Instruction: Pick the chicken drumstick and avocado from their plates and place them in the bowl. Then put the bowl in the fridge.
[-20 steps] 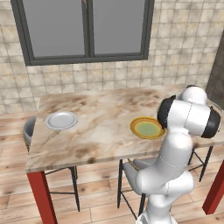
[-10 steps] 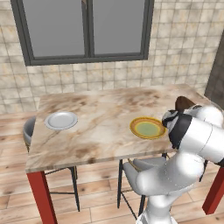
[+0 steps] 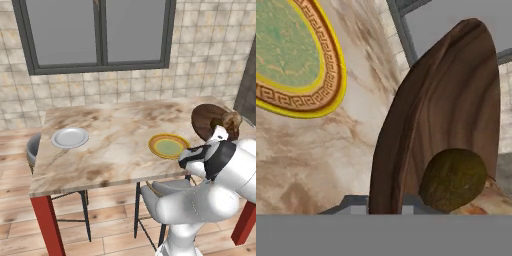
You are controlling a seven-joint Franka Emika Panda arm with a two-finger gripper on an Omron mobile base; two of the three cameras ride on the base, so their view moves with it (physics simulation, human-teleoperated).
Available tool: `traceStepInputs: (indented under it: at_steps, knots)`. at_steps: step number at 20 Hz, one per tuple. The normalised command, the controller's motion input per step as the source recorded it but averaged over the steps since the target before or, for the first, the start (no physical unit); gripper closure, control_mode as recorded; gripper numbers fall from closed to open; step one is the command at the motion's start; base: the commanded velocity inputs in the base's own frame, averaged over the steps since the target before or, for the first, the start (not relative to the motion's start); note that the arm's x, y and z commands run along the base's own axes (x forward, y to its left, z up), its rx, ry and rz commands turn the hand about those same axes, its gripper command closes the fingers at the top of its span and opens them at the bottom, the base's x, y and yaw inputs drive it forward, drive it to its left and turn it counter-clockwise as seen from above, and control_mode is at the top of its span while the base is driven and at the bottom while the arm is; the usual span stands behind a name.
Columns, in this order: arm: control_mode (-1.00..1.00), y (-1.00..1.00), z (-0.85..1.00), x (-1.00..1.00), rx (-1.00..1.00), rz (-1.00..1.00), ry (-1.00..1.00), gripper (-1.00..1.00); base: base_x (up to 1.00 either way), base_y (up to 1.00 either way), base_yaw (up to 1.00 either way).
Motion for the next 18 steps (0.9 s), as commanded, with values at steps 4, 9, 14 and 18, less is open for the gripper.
traceStepInputs:
  at_steps: [4, 9, 14, 18]
  knots:
    - [-1.00, 0.18, 0.45, -0.18, -0.44, 0.17, 0.13, 1.00, 0.00, 0.00, 0.00]
    - [-1.00, 0.12, 0.38, -0.21, -0.43, 0.18, 0.19, 1.00, 0.00, 0.00, 0.00]
    - [-1.00, 0.06, 0.43, -0.10, -0.39, 0.19, 0.26, 1.00, 0.00, 0.00, 0.00]
    - [-1.00, 0.07, 0.44, -0.08, -0.25, 0.18, 0.35, 1.00, 0.00, 0.00, 0.00]
